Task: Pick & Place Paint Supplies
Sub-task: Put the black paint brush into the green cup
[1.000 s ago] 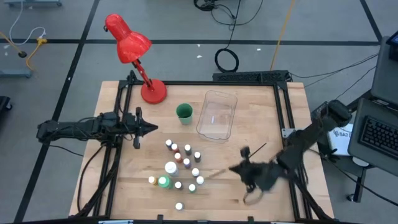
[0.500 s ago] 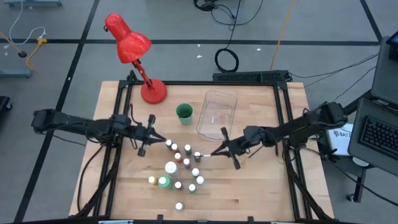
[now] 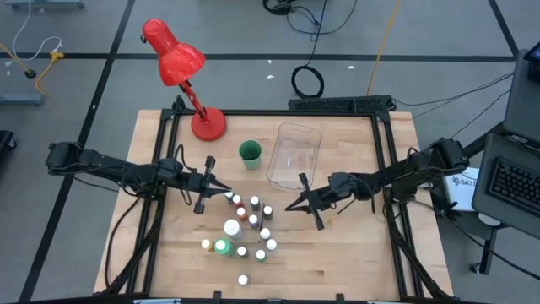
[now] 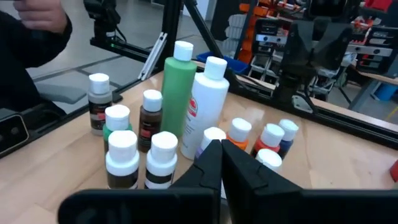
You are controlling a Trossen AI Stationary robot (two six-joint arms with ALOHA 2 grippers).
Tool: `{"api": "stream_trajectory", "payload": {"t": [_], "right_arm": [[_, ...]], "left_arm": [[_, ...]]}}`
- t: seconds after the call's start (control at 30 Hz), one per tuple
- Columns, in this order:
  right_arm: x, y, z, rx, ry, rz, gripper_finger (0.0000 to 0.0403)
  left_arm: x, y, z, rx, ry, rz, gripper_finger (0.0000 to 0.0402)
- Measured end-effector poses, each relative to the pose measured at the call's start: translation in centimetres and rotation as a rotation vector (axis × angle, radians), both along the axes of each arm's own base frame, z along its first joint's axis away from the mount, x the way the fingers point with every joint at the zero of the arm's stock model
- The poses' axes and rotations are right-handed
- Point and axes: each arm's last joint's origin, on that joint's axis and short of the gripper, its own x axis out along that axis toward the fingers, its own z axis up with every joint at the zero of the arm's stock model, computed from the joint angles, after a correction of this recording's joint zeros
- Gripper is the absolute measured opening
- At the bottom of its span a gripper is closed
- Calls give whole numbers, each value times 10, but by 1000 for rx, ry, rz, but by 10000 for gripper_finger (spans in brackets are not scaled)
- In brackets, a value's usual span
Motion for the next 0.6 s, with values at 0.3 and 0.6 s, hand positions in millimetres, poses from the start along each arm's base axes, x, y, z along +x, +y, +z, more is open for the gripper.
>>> {"api": "stream_trajectory", "payload": {"t": [0.3,0.6], "right_arm": [[-5,3,-6,45,124,-4,0],[-57,36,17,-184,676,-242,0]], "left_arm": [[0,0,-1,-72,23,3,24],[0,0,-5,-70,67,4,24]]}}
